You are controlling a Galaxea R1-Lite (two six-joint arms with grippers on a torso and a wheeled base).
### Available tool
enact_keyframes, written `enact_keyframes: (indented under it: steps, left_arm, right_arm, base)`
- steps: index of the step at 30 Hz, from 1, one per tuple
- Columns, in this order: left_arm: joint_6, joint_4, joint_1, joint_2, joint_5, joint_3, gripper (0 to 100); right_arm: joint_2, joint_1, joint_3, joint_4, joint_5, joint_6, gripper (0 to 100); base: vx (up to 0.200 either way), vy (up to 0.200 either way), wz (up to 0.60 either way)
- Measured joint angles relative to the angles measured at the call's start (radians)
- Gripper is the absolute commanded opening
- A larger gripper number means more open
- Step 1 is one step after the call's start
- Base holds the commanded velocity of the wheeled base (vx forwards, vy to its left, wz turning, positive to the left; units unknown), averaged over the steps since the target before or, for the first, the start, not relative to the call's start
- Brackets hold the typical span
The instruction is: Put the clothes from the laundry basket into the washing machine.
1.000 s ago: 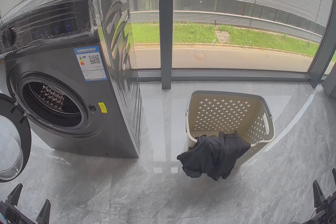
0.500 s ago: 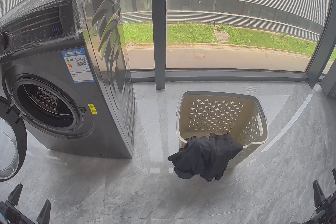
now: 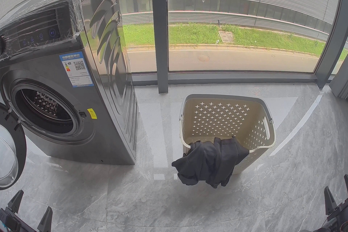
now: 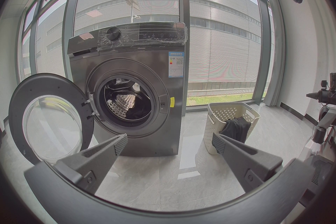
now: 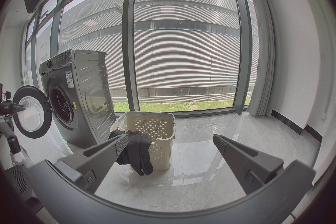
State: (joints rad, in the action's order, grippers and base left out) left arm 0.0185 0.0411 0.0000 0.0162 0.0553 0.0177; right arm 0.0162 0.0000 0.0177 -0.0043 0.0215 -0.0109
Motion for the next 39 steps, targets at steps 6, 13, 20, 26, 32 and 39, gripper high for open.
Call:
enact_keyframes:
  steps: [6,13,20,26,32,39]
  left_arm:
    - [0.0,0.0,0.0,0.0,0.0,0.0,100]
    - [0.0,0.0,0.0,0.0,0.0,0.0,100]
    - [0.0,0.0,0.0,0.0,0.0,0.0,100]
    - [0.0,0.0,0.0,0.0,0.0,0.0,100]
    - [0.0,0.0,0.0,0.0,0.0,0.0,100]
    - [0.001,0.0,0.0,0.0,0.001,0.0,100]
  right_arm:
    - [0.0,0.0,0.0,0.0,0.0,0.0,100]
    - [0.0,0.0,0.0,0.0,0.0,0.0,100]
    - [0.0,0.0,0.0,0.0,0.0,0.0,100]
    - [0.0,0.0,0.0,0.0,0.0,0.0,100]
    - [0.0,0.0,0.0,0.0,0.0,0.0,100]
    - [0.0,-0.001,0.0,0.001,-0.002,0.003,100]
  base:
    - [0.0,-0.1,0.0]
    - [0.0,0.0,0.0]
    - [0.029,0.0,0.0]
    - [0.2,0.0,0.0]
    - [0.067,0.0,0.0]
    - [0.0,0.0,0.0]
